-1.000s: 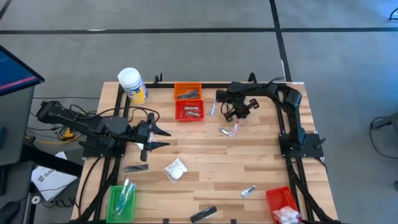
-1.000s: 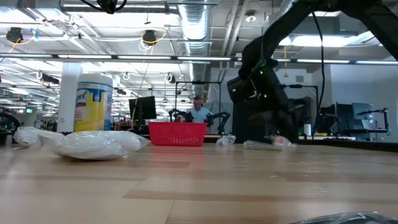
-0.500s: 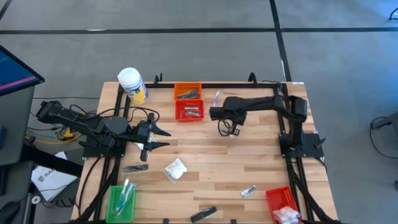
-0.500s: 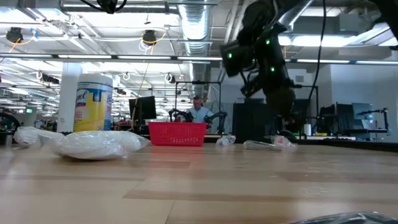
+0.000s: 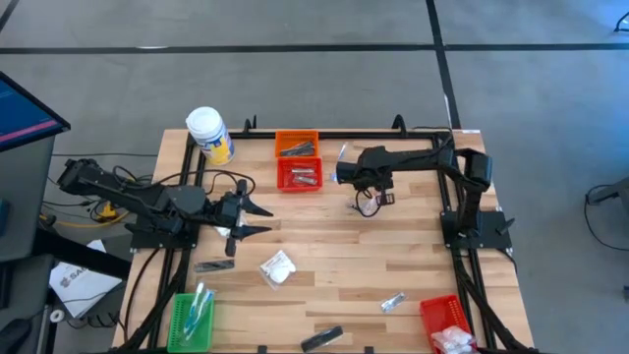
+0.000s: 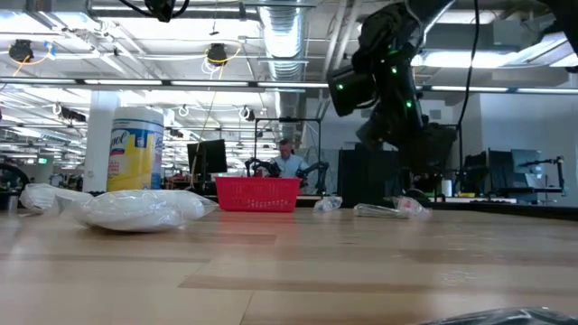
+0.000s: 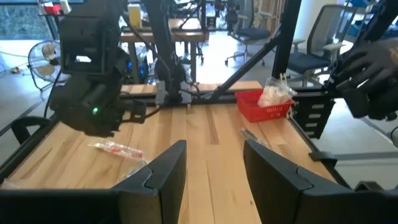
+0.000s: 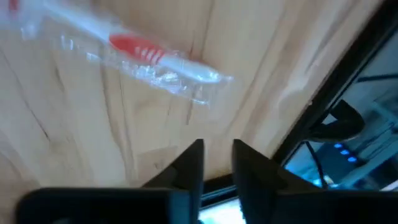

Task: Pick & Place Travel size toiletries
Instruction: Put the red toothbrush into the green basket

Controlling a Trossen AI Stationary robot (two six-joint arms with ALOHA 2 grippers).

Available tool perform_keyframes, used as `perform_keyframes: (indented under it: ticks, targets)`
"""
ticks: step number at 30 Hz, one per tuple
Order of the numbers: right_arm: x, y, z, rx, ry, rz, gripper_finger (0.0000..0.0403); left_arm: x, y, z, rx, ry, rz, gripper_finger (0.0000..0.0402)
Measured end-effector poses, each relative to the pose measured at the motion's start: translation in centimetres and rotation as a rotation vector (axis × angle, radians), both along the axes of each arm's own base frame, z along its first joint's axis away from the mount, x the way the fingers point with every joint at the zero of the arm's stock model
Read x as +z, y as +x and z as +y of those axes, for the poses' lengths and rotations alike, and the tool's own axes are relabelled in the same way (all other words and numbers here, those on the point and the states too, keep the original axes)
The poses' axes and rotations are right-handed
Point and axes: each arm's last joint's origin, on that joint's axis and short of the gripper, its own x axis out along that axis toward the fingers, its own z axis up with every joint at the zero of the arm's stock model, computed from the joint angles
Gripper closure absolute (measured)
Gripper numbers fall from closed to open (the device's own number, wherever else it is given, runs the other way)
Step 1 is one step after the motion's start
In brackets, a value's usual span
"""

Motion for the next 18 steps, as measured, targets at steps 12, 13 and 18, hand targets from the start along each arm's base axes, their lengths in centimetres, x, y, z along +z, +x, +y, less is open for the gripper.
perform_keyframes:
  ticks: [12, 13, 18]
  targets:
    - [-2.5, -0.2, 2.9, 0.203, -0.043, 0.071, 0.0133, 0.0, 0.0, 0.0, -0.001, 0.003, -0.003, 0.0247]
    - [-2.5, -0.2, 3.1, 0.215, -0.028, 0.073, 0.0130, 0.0, 0.0, 0.0, -0.001, 0.003, -0.004, 0.0247]
    - [-2.7, 0.0, 3.2, 0.255, 0.057, 0.063, 0.0127, 0.1, 0.0, 0.0, -0.001, 0.002, -0.009, 0.0247]
